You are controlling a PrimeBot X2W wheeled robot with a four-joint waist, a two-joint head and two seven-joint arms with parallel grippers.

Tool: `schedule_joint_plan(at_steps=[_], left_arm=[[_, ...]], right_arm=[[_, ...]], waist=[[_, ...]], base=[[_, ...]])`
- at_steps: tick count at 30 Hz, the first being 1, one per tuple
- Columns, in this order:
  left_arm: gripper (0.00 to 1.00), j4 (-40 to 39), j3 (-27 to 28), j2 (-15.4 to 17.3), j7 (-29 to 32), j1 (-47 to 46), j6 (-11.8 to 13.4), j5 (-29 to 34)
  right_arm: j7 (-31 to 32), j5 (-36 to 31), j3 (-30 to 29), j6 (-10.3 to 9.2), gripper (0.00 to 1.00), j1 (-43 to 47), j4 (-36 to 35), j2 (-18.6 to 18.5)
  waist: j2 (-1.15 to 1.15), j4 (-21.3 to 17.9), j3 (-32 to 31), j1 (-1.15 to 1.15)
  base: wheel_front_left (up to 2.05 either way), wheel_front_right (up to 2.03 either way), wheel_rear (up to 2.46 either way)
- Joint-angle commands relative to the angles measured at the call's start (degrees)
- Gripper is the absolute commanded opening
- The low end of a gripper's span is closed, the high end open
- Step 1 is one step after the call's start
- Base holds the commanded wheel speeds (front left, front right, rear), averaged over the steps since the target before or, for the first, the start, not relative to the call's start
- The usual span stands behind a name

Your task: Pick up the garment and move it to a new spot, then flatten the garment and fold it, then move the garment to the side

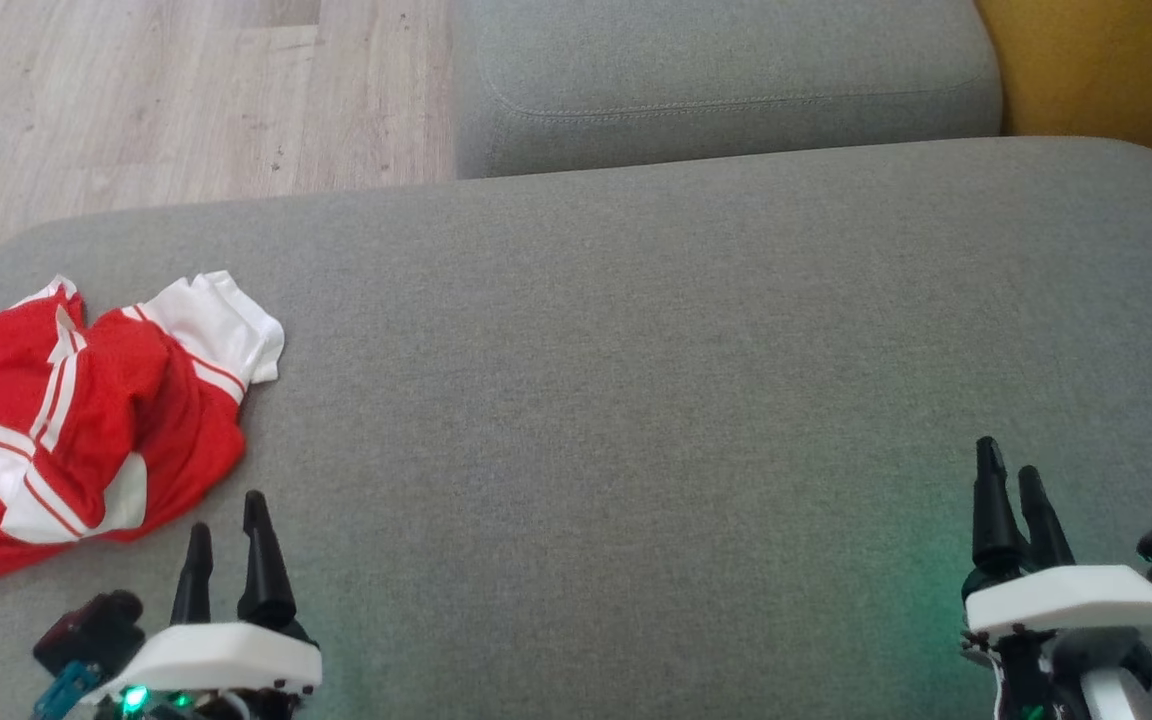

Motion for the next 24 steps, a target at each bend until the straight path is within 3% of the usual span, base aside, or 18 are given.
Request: schedule_joint_plan(at_steps=[1,24], left_arm=[[1.00,-1.91,0.55,1.07,-0.76,-1.31,0.33,1.59],[1.00,-2.46,-1.42,2.13,-4.63,-0.52,2.49,15.90]], right_arm=[[-0.71,-1.67,1.05,0.27,1.00,-3.35,-2.16,-0.35],[-3.07,-17.45,3.54,0.36,1.00,-3.92,-2.50,-0.41]], waist=[[0.00,0.01,-0.01,0.00],[0.00,0.14,-0.25,0.00]], base=[[0.00,0.00,0.00],[0.00,0.00,0.00]])
